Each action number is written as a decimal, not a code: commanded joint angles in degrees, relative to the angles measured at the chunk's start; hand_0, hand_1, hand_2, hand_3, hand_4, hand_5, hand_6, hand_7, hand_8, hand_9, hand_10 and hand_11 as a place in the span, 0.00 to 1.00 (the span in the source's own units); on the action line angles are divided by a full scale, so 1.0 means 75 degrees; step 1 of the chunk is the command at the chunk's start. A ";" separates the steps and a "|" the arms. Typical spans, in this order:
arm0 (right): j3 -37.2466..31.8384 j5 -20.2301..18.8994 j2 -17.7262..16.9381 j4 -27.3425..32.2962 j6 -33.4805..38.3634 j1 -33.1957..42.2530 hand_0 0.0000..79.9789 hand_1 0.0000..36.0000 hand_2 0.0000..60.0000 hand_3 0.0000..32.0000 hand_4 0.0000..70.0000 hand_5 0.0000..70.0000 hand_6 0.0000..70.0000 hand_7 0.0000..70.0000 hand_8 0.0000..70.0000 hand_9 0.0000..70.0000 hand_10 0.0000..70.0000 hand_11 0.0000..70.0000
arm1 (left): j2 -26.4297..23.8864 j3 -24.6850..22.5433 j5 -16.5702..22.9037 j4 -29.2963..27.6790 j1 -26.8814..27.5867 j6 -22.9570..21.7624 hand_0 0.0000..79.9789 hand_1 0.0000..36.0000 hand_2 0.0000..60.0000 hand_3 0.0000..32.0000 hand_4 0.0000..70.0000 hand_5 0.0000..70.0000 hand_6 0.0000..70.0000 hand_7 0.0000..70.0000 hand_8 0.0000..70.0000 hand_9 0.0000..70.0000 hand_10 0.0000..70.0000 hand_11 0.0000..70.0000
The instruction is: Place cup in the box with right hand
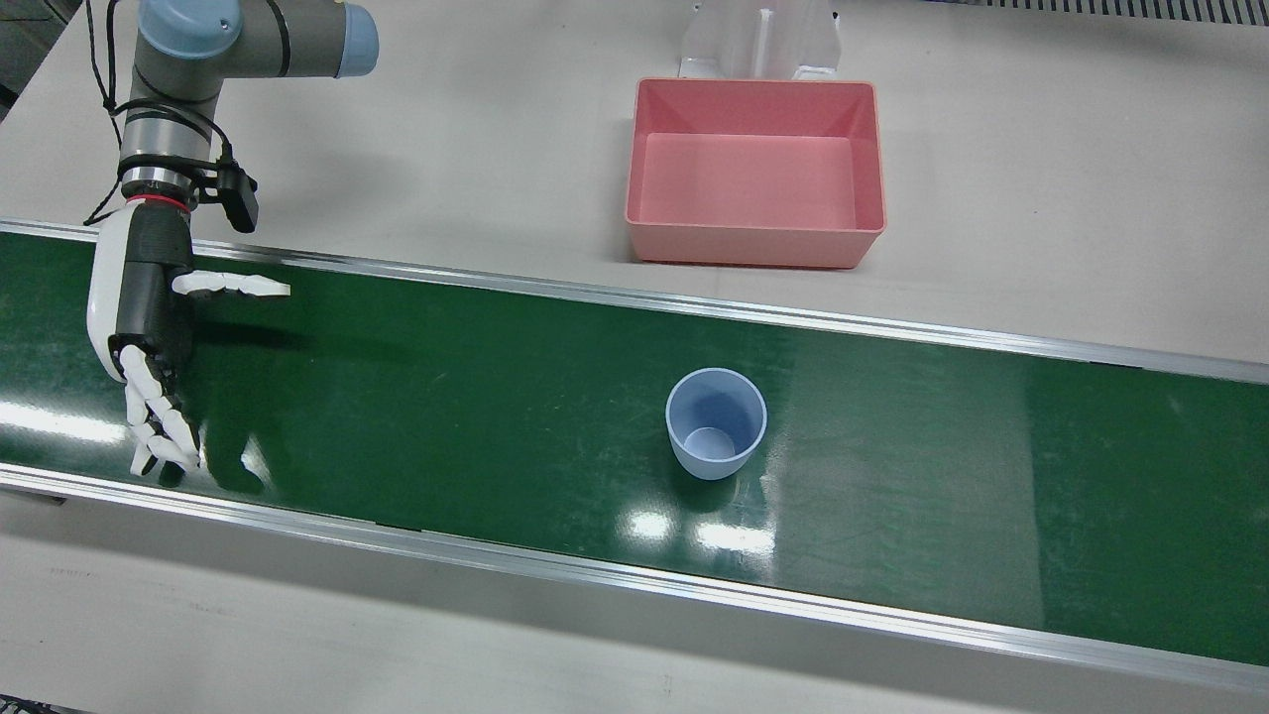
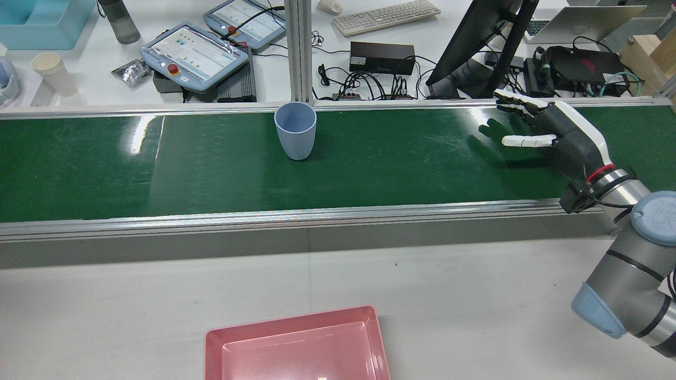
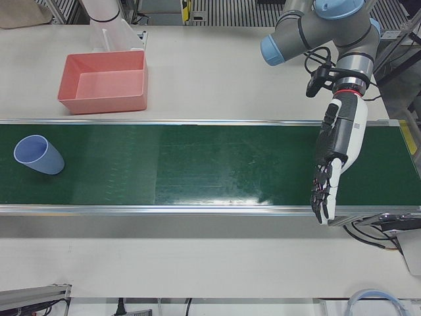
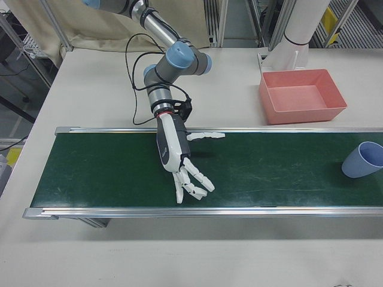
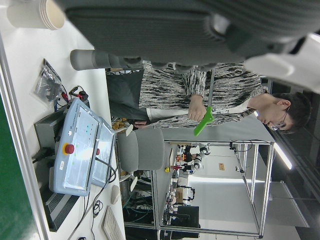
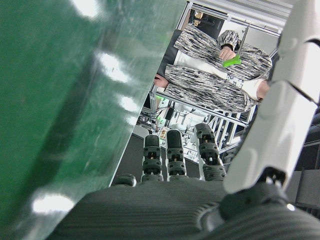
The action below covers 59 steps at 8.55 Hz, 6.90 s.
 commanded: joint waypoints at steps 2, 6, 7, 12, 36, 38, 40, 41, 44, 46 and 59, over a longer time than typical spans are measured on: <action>-0.0051 0.0127 0.0063 0.0000 -0.0004 -0.0047 0.58 0.38 0.17 0.00 0.02 0.07 0.10 0.47 0.17 0.28 0.00 0.00 | 0.0000 -0.0012 0.0000 0.0000 0.0000 0.0000 0.00 0.00 0.00 0.00 0.00 0.00 0.00 0.00 0.00 0.00 0.00 0.00; -0.0087 0.0139 0.0122 -0.0012 -0.0039 -0.0117 0.58 0.37 0.17 0.00 0.06 0.07 0.11 0.49 0.18 0.29 0.00 0.00 | 0.0000 0.0000 0.0000 0.0000 0.0000 0.0000 0.00 0.00 0.00 0.00 0.00 0.00 0.00 0.00 0.00 0.00 0.00 0.00; -0.0087 0.0185 0.0111 -0.0012 -0.0050 -0.0129 0.58 0.37 0.17 0.00 0.07 0.07 0.11 0.50 0.18 0.29 0.00 0.00 | 0.0000 0.0000 0.0000 0.0000 0.0000 0.0000 0.00 0.00 0.00 0.00 0.00 0.00 0.00 0.00 0.00 0.00 0.00 0.00; -0.0192 0.0198 0.0216 -0.0012 -0.0062 -0.0153 0.58 0.36 0.18 0.00 0.09 0.06 0.11 0.50 0.18 0.29 0.00 0.00 | 0.0000 0.0000 0.0000 0.0000 0.0000 0.0000 0.00 0.00 0.00 0.00 0.00 0.00 0.00 0.00 0.00 0.00 0.00 0.00; 0.4106 0.0900 -0.0557 -0.1465 -0.1969 -0.2034 0.52 0.33 0.78 0.00 0.97 0.10 0.51 1.00 0.82 1.00 0.38 0.53 | 0.0000 -0.0012 0.0000 0.0012 0.0000 0.0000 0.00 0.00 0.00 0.00 0.00 0.00 0.00 0.00 0.00 0.00 0.00 0.00; 0.4191 0.0947 -0.0290 -0.1465 -0.2567 -0.3159 0.52 0.31 0.74 0.00 0.92 0.11 0.50 1.00 0.81 1.00 0.38 0.54 | 0.0000 -0.0012 0.0000 0.0012 0.0000 0.0000 0.00 0.00 0.00 0.00 0.00 0.00 0.00 0.00 0.00 0.00 0.00 0.00; 0.4191 0.1809 -0.0008 -0.1465 -0.3130 -0.4749 0.52 0.30 0.71 0.00 0.91 0.10 0.50 1.00 0.82 1.00 0.38 0.53 | 0.0000 -0.0012 0.0000 0.0000 0.0000 0.0000 0.00 0.00 0.00 0.00 0.00 0.00 0.00 0.00 0.00 0.00 0.00 0.00; 0.4133 0.2221 0.0110 -0.1442 -0.3504 -0.5535 0.52 0.29 0.70 0.00 0.92 0.10 0.50 1.00 0.81 1.00 0.37 0.53 | 0.0000 -0.0012 0.0000 0.0000 0.0000 0.0000 0.00 0.00 0.00 0.00 0.00 0.00 0.00 0.00 0.00 0.00 0.00 0.00; 0.3841 0.2447 0.0274 -0.1418 -0.3812 -0.6116 0.51 0.27 0.63 0.00 0.85 0.10 0.48 1.00 0.79 1.00 0.38 0.54 | 0.0000 0.0000 0.0000 0.0000 0.0000 0.0000 0.00 0.00 0.00 0.00 0.00 0.00 0.00 0.00 0.00 0.00 0.00 0.00; 0.3780 0.2447 0.0286 -0.1418 -0.3870 -0.6270 0.56 0.25 0.35 0.00 0.67 0.09 0.39 1.00 0.66 1.00 0.26 0.37 | 0.0000 -0.0012 0.0000 0.0012 0.0000 0.0000 0.00 0.00 0.00 0.00 0.00 0.00 0.00 0.00 0.00 0.00 0.00 0.00; 0.4754 0.1248 -0.1374 -0.1465 -0.1708 -0.3045 0.57 0.36 0.08 0.01 0.00 0.07 0.04 0.13 0.13 0.17 0.00 0.00 | 0.0000 0.0000 0.0000 0.0000 0.0000 0.0000 0.00 0.00 0.00 0.00 0.00 0.00 0.00 0.00 0.00 0.00 0.00 0.00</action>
